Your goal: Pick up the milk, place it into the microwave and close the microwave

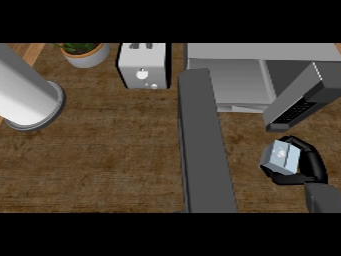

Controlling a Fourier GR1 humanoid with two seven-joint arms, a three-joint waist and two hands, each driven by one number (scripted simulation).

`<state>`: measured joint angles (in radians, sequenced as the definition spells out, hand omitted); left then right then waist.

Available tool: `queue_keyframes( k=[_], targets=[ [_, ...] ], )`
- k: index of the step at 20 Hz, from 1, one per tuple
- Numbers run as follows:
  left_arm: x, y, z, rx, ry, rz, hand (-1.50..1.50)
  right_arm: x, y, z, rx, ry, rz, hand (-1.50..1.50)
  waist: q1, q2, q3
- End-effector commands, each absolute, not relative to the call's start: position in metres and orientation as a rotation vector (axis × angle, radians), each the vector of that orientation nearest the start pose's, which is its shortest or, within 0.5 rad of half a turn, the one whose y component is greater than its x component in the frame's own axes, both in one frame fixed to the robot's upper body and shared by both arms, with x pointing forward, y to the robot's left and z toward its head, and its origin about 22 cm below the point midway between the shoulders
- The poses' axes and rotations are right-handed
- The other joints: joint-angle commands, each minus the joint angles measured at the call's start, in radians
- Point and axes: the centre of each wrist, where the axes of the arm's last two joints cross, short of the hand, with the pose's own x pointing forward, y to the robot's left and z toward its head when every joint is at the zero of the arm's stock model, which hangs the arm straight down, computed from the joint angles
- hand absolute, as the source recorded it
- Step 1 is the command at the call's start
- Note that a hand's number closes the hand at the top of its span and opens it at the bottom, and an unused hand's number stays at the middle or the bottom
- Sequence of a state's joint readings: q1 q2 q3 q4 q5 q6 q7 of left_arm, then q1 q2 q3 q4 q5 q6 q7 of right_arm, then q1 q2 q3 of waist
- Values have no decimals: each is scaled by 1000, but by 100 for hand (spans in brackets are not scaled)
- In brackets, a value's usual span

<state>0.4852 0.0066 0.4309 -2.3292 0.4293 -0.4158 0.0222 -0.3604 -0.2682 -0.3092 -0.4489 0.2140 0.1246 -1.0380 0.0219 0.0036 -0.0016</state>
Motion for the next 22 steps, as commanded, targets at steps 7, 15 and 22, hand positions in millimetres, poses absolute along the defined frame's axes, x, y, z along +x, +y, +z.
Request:
queue_keyframes(
  k=[7,15,22],
  targets=[
    [77,342,113,27,-1962,45,-150,287,-301,-125,23,-1945,190,150,-2,-2,3],
    [76,343,117,66,-1935,82,-150,307,-254,-90,38,-2010,225,150,-24,-9,1],
    [66,353,108,59,-1934,81,-150,313,-252,-46,-14,-1986,227,150,-19,-7,1]
  ],
)
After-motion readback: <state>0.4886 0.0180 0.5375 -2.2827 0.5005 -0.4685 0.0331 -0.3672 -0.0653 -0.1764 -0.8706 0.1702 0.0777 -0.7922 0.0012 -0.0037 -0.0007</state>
